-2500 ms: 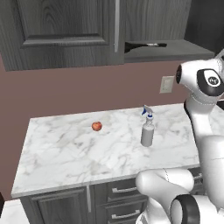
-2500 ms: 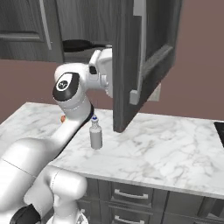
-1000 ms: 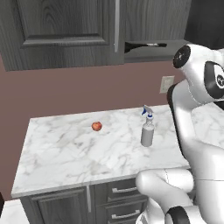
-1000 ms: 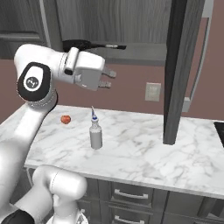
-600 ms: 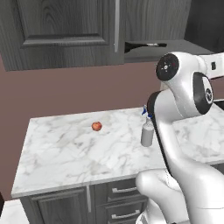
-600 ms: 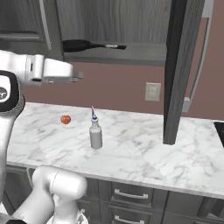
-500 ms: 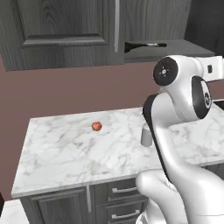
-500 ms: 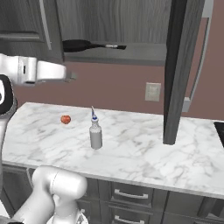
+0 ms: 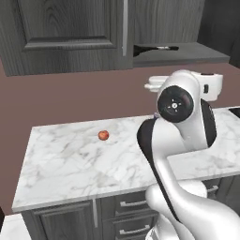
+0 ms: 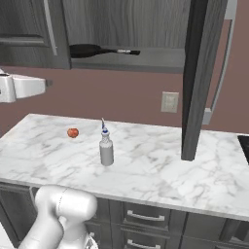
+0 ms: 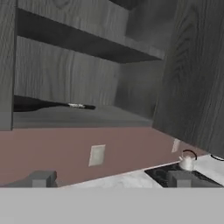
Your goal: Pick the pan from the cabinet and place it on the stove. Then turn on the stove burner for the pan.
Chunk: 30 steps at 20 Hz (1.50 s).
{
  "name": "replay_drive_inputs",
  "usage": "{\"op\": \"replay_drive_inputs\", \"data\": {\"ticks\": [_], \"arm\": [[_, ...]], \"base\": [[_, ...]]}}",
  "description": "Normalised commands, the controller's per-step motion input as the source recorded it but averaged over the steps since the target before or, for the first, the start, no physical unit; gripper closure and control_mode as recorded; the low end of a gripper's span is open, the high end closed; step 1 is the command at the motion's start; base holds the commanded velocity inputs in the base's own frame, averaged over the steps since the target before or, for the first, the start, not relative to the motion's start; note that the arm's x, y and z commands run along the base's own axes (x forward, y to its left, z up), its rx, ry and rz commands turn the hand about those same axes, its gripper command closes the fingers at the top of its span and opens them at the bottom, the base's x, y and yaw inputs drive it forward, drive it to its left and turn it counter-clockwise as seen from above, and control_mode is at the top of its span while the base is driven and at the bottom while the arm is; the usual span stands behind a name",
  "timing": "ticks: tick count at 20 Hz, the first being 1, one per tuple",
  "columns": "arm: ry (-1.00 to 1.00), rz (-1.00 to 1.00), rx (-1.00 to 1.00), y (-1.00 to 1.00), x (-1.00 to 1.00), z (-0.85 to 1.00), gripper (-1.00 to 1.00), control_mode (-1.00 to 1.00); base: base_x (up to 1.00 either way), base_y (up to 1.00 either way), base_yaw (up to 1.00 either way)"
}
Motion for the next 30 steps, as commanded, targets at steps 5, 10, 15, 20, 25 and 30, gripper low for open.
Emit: {"op": "replay_drive_inputs", "data": {"ticks": [5, 10, 15, 20, 25, 30], "arm": [[-0.21, 0.33, 0.11, 0.75, 0.22, 0.15, -1.0, -1.0], [-0.23, 0.29, 0.08, 0.49, 0.39, 0.22, -1.0, -1.0], [-0.15, 0.19, 0.07, 0.13, 0.54, 0.25, -1.0, -1.0], [-0.05, 0.05, 0.01, 0.03, 0.54, 0.11, -1.0, -1.0], [-0.01, 0.0, -0.01, 0.27, 0.54, 0.0, -1.0, -1.0], [-0.01, 0.0, -0.04, 0.29, 0.5, 0.0, -1.0, -1.0]], "base": [[0.0, 0.0, 0.0], [0.0, 0.0, 0.0], [0.0, 0.0, 0.0], [0.0, 0.0, 0.0], [0.0, 0.0, 0.0], [0.0, 0.0, 0.0]]}}
